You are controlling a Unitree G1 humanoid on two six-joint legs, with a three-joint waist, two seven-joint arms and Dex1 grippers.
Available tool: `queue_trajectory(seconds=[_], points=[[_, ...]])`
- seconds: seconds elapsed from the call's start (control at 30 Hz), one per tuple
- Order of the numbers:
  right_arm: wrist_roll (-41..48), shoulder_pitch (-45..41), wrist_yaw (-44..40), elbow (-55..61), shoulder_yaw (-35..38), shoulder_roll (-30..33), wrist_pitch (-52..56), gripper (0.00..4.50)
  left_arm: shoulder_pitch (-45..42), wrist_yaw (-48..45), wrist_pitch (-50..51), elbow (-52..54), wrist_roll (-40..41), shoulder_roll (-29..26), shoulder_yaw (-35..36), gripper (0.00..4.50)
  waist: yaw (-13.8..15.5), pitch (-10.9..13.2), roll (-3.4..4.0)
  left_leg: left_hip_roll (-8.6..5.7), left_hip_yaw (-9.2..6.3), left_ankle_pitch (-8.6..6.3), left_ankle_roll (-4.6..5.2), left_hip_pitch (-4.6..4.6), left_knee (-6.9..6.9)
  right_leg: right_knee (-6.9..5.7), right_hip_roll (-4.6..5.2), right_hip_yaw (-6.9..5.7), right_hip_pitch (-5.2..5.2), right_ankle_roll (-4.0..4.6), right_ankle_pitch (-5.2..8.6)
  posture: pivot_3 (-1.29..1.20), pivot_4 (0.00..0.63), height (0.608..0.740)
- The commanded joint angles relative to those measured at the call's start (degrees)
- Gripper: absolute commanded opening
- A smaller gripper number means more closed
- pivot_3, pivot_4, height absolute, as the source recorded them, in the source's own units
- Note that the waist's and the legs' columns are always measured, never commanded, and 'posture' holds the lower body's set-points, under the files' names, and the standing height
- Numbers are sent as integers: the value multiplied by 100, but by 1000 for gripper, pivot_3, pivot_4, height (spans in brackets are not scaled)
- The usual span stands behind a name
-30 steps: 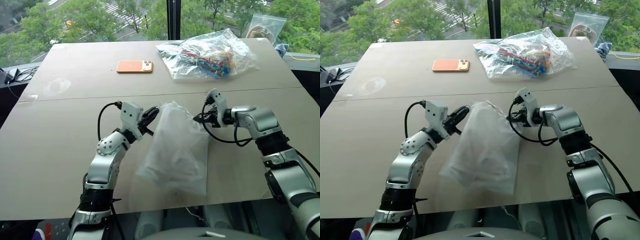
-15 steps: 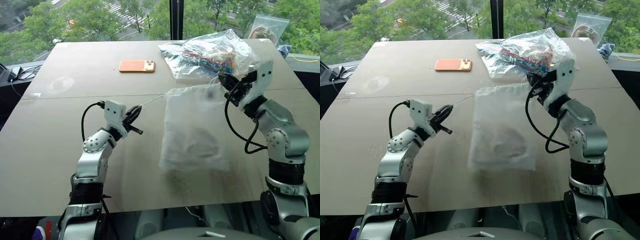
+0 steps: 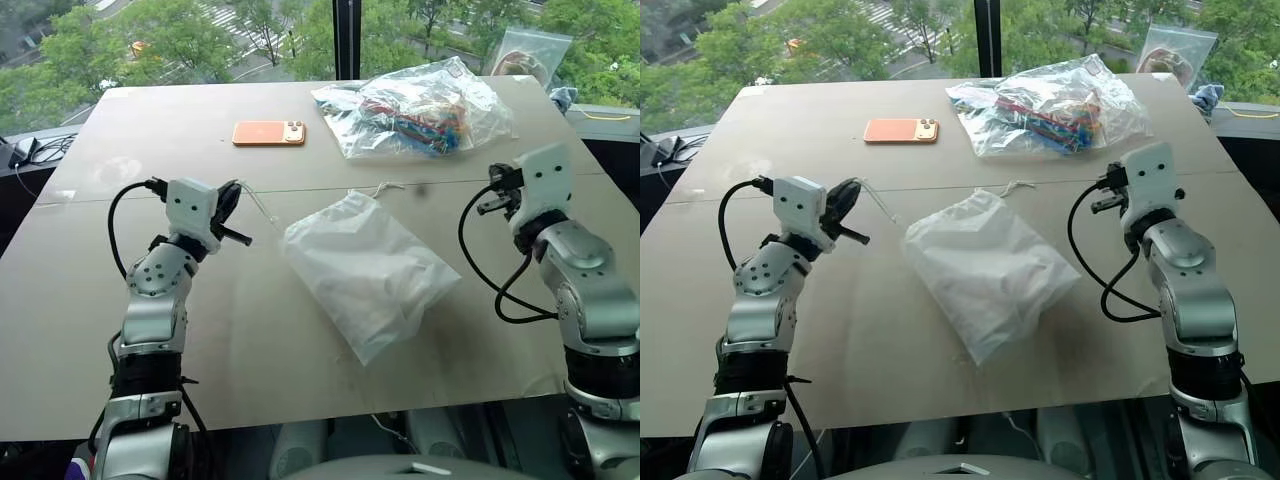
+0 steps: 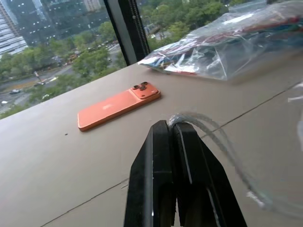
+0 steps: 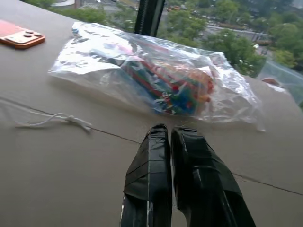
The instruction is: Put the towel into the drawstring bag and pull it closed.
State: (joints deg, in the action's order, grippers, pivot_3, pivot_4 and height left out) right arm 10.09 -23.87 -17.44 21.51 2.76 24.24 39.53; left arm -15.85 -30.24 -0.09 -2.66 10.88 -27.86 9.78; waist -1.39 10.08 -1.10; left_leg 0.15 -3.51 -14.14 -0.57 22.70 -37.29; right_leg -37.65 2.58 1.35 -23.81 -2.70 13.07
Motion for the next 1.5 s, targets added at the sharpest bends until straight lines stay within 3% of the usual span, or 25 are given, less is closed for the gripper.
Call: queue_trajectory(seconds=[0.03, 0.1, 0.13, 0.17, 0.27, 0.37, 0.47, 0.6, 0.7, 0.83, 0.93, 1.1, 1.3, 1.4, 1.5], points=[[356, -801, -544, -802, -202, -205, -65, 1456, 463, -217, 345, 729, 164, 47, -293, 0, -67, 0, 0, 1, 0, 0, 0, 0, -1, -1, -1, -1, 0, 0, 0, 0, 150, 740], [175, -1240, -806, -1603, -476, -224, -450, 2637, 654, -244, 519, 921, 183, 90, -398, 0, -85, 0, 0, 1, 1, 0, 0, -5, -2, -5, -1, 1, 1, 0, 0, 0, 150, 740], [10, -1413, -963, -1957, -658, -174, -746, 2780, 707, -232, 622, 1004, 208, 116, -424, 0, -91, 0, 0, 1, -4, 0, 0, -5, -2, -7, -3, -2, 1, 0, 0, 0, 150, 740], [-375, -1647, -1197, -2474, -1037, -26, -1318, 3452, 773, -245, 664, 1089, 205, 132, -457, 0, -90, 1, 1, 1, -5, 0, 0, -7, -3, -8, -5, -3, 1, 1, 0, 0, 150, 740], [-1376, -2267, -1966, -4048, -2088, 293, -3213, 4478, 871, -185, 745, 1224, 173, 169, -484, 0, -81, 2, 3, 1, -6, 0, 0, -7, -2, -8, -6, -6, 1, 1, 0, 0, 150, 740], [-2018, -2941, -1968, -5889, -2603, 96, -4622, 4478, 901, -71, 798, 1255, 154, 196, -424, 0, -102, 3, 1, 1, 0, 0, 0, -6, -2, -3, -5, -1, 1, 0, 0, 0, 150, 740], [-2106, -3379, -1867, -7129, -2546, -233, -5220, 4478, 963, -18, 813, 1315, 148, 207, -393, 0, -102, 4, 1, 1, 0, 1, -1, -5, 1, 0, -5, 0, -1, 1, 0, 0, 150, 740], [-1723, -3977, -1894, -8519, -1968, -877, -5055, 4478, 1109, 96, 976, 1546, 260, 289, -341, 0, -147, 4, 1, 5, 11, 1, -2, -12, 5, -2, -5, 12, -1, 2, -1, 0, 150, 740], [-1265, -4054, -2617, -8662, -1506, -1156, -4796, 4478, 1151, 124, 1262, 1807, 418, 355, -379, 0, -116, 5, 3, 6, 5, 1, -2, -13, 6, -7, -6, 10, -1, 3, -1, 0, 150, 740], [-998, -3400, -4077, -7414, -1615, -1066, -4140, 4478, 1103, 364, 1575, 1795, 536, 474, -211, 0, -71, 5, 4, 4, 2, 0, -1, -9, 6, -3, -3, 6, 0, 2, -1, 0, 150, 740], [-994, -2041, -4466, -4677, -2023, -603, -3044, 4478, 813, 504, 1675, 1347, 488, 397, -18, 0, 6, 5, 4, 2, -16, 0, -1, 3, 3, 4, 4, -13, 2, 1, -1, 0, 150, 740], [-1055, -552, -3854, -1741, -1912, -67, -1241, 4478, -58, 324, 1489, 213, 284, 96, -35, 0, 56, 5, 7, -3, -21, 0, -1, 2, -3, -8, 2, -19, -1, 1, 0, 0, 150, 740], [-658, 767, -3377, 595, -1411, 367, 467, 4478, -1007, -254, 1017, -829, 2, 102, -596, 0, 71, 5, 4, -7, -27, 1, -2, 1, -10, -10, 1, -24, 6, 0, 0, 0, 150, 740], [-338, 1155, -3146, 1260, -919, 448, 1193, 4478, -1278, -534, 760, -1082, -83, 281, -910, 0, 74, 4, 2, -8, -26, 1, -2, 5, -10, -1, 3, -24, 8, -1, 0, 0, 150, 740], [-43, 782, -2624, 1163, -4, 239, 1938, 4478, -1355, -772, 652, -1079, -69, 439, -1095, 0, 24, 5, 2, -7, -15, 1, -2, 3, -11, 0, 3, -17, 8, -2, 0, 0, 150, 740]])
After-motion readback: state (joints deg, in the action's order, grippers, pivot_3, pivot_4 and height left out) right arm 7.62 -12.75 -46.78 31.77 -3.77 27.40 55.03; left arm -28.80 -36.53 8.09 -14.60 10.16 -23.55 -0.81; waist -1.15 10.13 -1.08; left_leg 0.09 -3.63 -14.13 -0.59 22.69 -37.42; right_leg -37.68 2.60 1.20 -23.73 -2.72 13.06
